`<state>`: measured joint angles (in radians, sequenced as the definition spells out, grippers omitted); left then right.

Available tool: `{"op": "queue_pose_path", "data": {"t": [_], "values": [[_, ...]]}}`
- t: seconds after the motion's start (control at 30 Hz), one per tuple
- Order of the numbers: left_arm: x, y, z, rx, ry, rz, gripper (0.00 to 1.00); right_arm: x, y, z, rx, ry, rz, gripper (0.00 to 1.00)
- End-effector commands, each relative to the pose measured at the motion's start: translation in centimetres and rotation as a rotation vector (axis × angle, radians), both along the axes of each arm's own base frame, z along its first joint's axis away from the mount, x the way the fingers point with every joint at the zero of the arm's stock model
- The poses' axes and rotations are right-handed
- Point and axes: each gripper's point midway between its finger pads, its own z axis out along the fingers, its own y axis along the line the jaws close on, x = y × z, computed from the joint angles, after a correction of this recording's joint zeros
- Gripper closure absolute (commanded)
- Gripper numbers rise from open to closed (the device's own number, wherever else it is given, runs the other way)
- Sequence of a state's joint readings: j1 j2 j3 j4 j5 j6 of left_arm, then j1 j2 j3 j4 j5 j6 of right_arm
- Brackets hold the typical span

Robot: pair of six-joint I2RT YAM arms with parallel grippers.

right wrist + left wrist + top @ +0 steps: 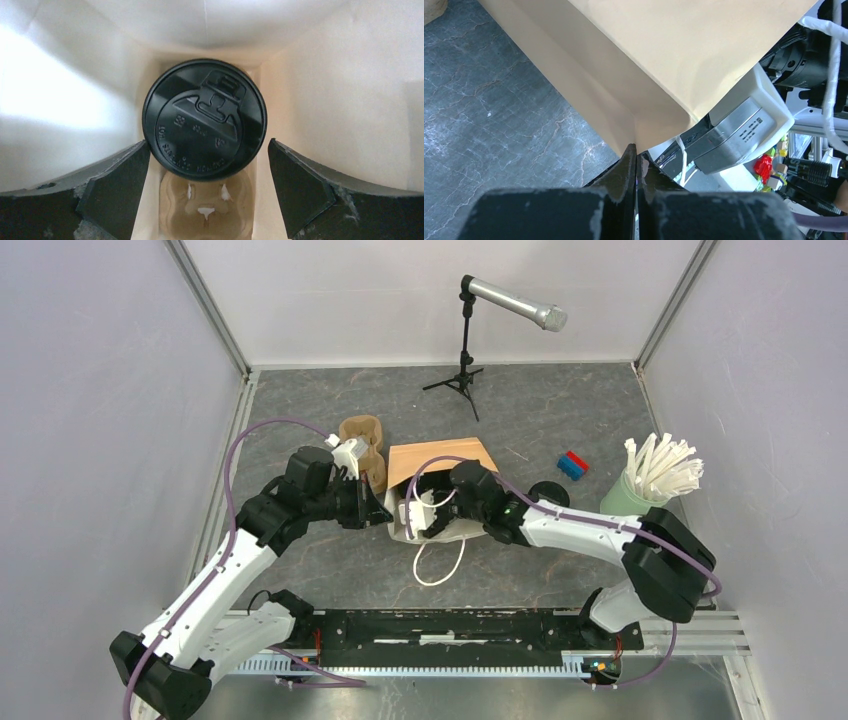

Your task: Pack the takeout coffee

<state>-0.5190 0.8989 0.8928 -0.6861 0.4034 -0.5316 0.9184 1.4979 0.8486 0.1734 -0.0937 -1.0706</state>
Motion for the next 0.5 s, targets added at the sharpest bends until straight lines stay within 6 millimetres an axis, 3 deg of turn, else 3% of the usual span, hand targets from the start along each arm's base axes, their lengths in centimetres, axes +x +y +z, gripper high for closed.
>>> {"op": "queue_pose_path", "data": {"t": [0.0,0.27,0.37,0.47], "values": [[-0.1,-0.3,1.5,-0.029,-0.019,-0.025,0.98,0.1,-1.3,1.5,0.022,-0.028,-0.027,0.05],[0.0,-0.5,1.7,-0.038,-0.016,-0.023,0.98,-1.1,-1.7,2.3,0.027,-0.015,0.010,0.08],[0.0,-0.5,1.8,-0.041,-0.017,-0.026,0.98,-1.7,-1.6,3.3,0.054,0.004,0.026,0.15],[0.0,-0.6,1.8,-0.036,-0.019,-0.032,0.98,-2.3,-1.1,3.7,0.082,0.029,0.052,0.30]]}}
